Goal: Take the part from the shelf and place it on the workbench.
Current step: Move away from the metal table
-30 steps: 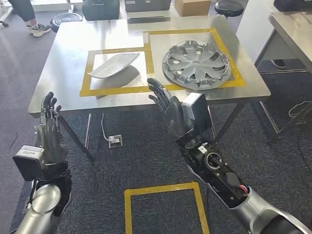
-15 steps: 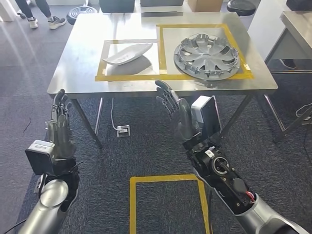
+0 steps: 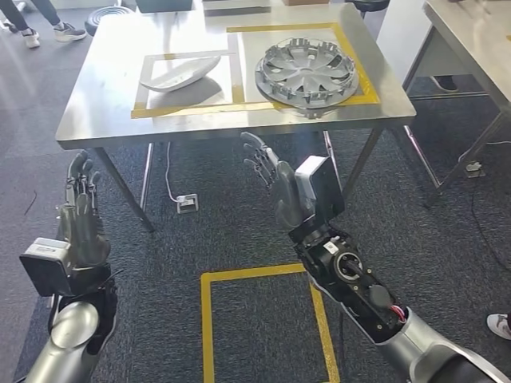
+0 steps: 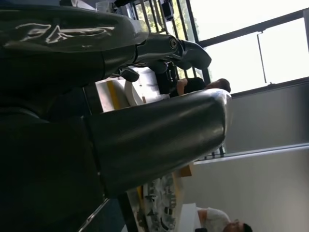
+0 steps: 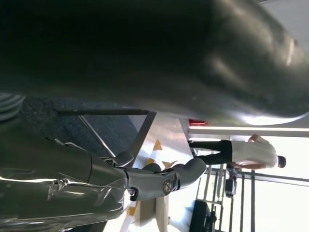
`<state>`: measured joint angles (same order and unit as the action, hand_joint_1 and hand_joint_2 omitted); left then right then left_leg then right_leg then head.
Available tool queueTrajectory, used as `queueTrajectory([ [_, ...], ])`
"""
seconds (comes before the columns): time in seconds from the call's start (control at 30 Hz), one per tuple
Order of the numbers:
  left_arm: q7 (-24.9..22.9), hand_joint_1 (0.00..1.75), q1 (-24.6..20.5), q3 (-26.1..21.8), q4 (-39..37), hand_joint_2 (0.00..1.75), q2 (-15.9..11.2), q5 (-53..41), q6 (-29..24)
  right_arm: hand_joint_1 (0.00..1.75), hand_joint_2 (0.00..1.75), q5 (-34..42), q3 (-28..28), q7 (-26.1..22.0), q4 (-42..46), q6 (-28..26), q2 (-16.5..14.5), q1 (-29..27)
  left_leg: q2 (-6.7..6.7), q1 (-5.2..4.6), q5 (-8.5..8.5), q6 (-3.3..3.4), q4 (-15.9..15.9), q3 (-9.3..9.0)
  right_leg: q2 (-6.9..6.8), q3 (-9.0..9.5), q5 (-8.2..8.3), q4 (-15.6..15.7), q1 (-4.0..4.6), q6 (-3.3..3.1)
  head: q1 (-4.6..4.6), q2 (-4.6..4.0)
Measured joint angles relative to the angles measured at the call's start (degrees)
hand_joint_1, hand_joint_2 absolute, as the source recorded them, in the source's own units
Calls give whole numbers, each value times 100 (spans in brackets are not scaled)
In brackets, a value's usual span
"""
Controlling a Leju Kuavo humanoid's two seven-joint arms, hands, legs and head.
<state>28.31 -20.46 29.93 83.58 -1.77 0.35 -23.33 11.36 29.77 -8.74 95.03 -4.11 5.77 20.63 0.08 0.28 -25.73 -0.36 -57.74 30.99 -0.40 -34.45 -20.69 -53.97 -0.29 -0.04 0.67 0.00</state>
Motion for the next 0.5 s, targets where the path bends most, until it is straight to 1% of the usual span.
queueTrajectory([
  [0.03, 13, 0, -13, 0, -1, 0, 2, 4, -1, 0, 0, -9, -2, -4, 1, 3, 0, -3, -1, -20, -43, 33, 242, -134, 0, -28, 45, -4, -2, 30, 5, 0],
  [0.07, 23, 0, -22, 1, -3, 0, 4, 8, -1, 0, 0, -14, -4, -8, 1, 6, 0, -9, -1, -42, -42, 65, 345, -161, 0, -47, 93, 4, -5, 63, 11, 0],
  [0.1, 33, 0, -25, 1, -6, 0, 5, 15, 3, 0, 0, -16, -6, -9, 1, 8, 0, -23, 6, -36, 10, 108, 356, -129, 2, -64, 133, 15, -10, 96, 22, 0],
  [0.13, 41, 0, -31, 1, -10, 0, 7, 22, 14, 0, 0, -19, -12, -10, 0, 8, 0, -39, 15, -26, 60, 146, 385, -99, 10, -98, 93, -16, -18, 127, 19, 0],
  [0.17, 48, 0, -35, 1, -16, 0, 11, 30, 26, 0, 0, -23, -20, -10, -1, 7, 0, -58, 27, -13, 116, 197, 402, -56, 18, -159, -59, -139, -22, 157, 34, 0],
  [0.2, 58, 0, -39, 1, -22, 0, 17, 39, 38, 0, 0, -28, -31, -10, -2, 5, 0, -74, 39, 4, 177, 238, 420, -6, 26, -245, -310, -377, -27, 185, 60, 0],
  [0.23, 72, 0, -43, 0, -30, 0, 22, 45, 48, 0, 0, -32, -40, -11, -4, 3, 0, -86, 45, 2, 232, 262, 419, 55, 30, -344, -628, -733, -36, 209, 85, 0],
  [0.27, 84, 0, -44, 0, -40, 0, 27, 51, 52, 0, 0, -39, -45, -14, -7, 3, 0, -95, 48, 2, 288, 277, 418, 125, 30, -438, -911, -1154, -41, 232, 117, 0],
  [0.3, 97, 0, -43, 0, -53, 0, 31, 58, 55, 0, 0, -45, -50, -19, -12, 3, 0, -105, 50, 2, 345, 273, 416, 196, 30, -494, -1074, -1521, -45, 252, 140, 0],
  [0.33, 108, 0, -44, 0, -68, 0, 34, 63, 57, 0, 0, -56, -52, -26, -20, 3, 0, -115, 50, 3, 405, 265, 413, 273, 30, -480, -1098, -1753, -52, 267, 161, 0],
  [0.37, 117, 0, -43, 0, -83, 0, 36, 70, 57, 0, 0, -69, -55, -37, -30, 5, 0, -123, 50, 5, 463, 253, 409, 353, 29, -384, -1000, -1793, -63, 277, 186, 0],
  [0.4, 125, 0, -43, 0, -97, 0, 37, 77, 56, 0, 0, -84, -57, -49, -39, 11, 0, -127, 48, 8, 521, 236, 403, 428, 28, -187, -832, -1612, -75, 282, 209, 0],
  [0.43, 130, 0, -44, 0, -108, 0, 38, 81, 54, 0, 0, -98, -61, -62, -45, 18, 0, -127, 46, 11, 575, 213, 393, 496, 30, 93, -694, -1251, -85, 283, 235, 0],
  [0.47, 136, 0, -47, 0, -115, 0, 38, 85, 51, 0, 0, -108, -64, -75, -48, 26, 0, -124, 42, 7, 626, 183, 382, 555, 35, 421, -653, -795, -81, 275, 266, 0],
  [0.5, 141, 0, -50, 0, -119, 0, 39, 87, 49, 0, 0, -113, -68, -88, -49, 33, 0, -121, 40, 5, 682, 149, 375, 597, 43, 696, -681, -377, -71, 253, 284, 0],
])
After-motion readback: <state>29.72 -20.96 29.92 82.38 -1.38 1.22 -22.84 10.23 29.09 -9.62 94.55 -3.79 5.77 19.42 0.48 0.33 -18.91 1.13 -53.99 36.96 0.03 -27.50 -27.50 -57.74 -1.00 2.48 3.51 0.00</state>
